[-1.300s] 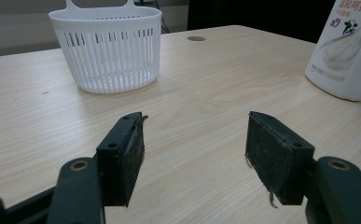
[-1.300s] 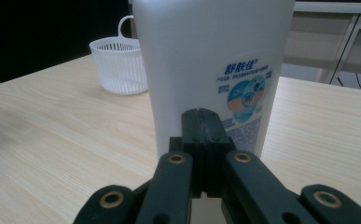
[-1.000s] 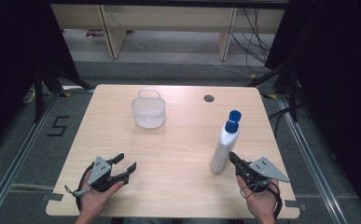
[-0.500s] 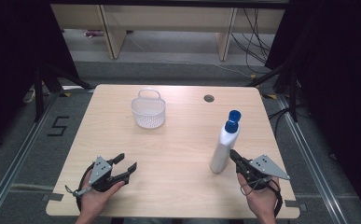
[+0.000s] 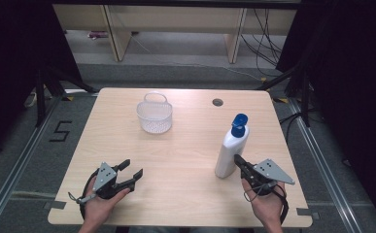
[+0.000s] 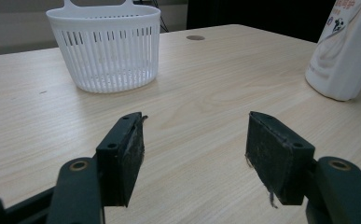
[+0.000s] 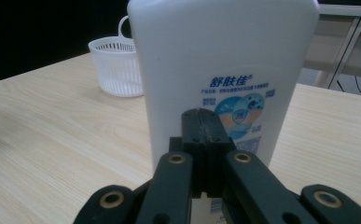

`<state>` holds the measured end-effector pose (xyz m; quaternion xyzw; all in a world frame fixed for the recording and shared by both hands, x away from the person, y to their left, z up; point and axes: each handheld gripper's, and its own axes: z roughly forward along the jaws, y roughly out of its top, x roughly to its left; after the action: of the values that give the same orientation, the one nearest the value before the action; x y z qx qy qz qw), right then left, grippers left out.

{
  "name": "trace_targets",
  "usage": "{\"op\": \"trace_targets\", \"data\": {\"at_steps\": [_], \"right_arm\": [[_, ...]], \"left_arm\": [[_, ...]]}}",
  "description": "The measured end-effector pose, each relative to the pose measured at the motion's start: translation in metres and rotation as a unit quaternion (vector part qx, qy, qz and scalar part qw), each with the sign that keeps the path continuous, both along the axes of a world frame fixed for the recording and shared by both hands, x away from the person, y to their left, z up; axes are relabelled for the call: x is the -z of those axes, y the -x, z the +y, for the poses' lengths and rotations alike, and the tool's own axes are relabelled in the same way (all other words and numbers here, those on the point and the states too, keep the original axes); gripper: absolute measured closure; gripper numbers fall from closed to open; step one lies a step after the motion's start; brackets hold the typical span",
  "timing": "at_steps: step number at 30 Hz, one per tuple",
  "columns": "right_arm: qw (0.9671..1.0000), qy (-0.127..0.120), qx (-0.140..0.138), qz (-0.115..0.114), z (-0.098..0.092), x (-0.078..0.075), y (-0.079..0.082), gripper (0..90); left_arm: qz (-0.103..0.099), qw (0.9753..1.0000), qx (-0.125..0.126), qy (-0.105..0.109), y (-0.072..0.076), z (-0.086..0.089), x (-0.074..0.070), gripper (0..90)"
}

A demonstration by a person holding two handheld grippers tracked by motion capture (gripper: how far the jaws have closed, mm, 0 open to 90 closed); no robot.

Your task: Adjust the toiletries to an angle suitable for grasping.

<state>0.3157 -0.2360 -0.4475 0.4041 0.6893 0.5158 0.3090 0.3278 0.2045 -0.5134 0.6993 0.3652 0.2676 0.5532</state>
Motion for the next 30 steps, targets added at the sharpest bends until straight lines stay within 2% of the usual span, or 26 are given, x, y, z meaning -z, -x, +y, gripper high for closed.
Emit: {"op": "trace_targets", "data": {"at_steps": [8, 9, 10, 12, 13, 15, 22, 27, 30], "right_arm": [[1.0000, -0.004, -0.006, 0.006, 0.010, 0.000, -0.004, 90.0], [1.0000, -0.001, -0.004, -0.003, 0.011, 0.001, -0.006, 90.0], [1.0000, -0.001, -0.004, -0.003, 0.011, 0.001, -0.006, 90.0], [1.0000, -0.007, -0.004, 0.004, 0.014, 0.001, -0.006, 90.0], [1.0000, -0.005, -0.005, 0.005, 0.015, 0.001, -0.007, 90.0], [1.0000, -0.004, -0.005, -0.004, 0.020, 0.002, -0.010, 90.0], [1.0000, -0.003, -0.002, 0.001, 0.027, 0.002, -0.013, 89.9], [0.9998, -0.014, -0.010, 0.007, 0.036, 0.005, -0.019, 88.7], [1.0000, -0.003, -0.002, 0.004, 0.038, 0.005, -0.021, 88.4]], "left_arm": [[0.002, 1.0000, 0.000, 0.001, 0.000, 0.000, 0.000, 36.3], [0.001, 1.0000, 0.000, 0.000, 0.000, 0.000, 0.000, 36.3], [0.001, 1.0000, 0.000, 0.000, 0.000, 0.000, 0.000, 36.3], [0.003, 1.0000, 0.002, 0.002, 0.000, 0.000, 0.000, 36.3], [-0.008, 0.9999, 0.010, 0.001, -0.002, 0.000, 0.001, 36.3], [-0.009, 0.9999, 0.011, 0.002, -0.002, -0.001, 0.001, 36.2], [-0.009, 0.9999, 0.011, 0.002, -0.002, -0.001, 0.001, 36.2], [-0.009, 0.9999, 0.012, 0.003, -0.002, -0.001, 0.001, 36.1], [-0.009, 0.9999, 0.012, 0.003, -0.002, -0.001, 0.001, 36.1]]}}
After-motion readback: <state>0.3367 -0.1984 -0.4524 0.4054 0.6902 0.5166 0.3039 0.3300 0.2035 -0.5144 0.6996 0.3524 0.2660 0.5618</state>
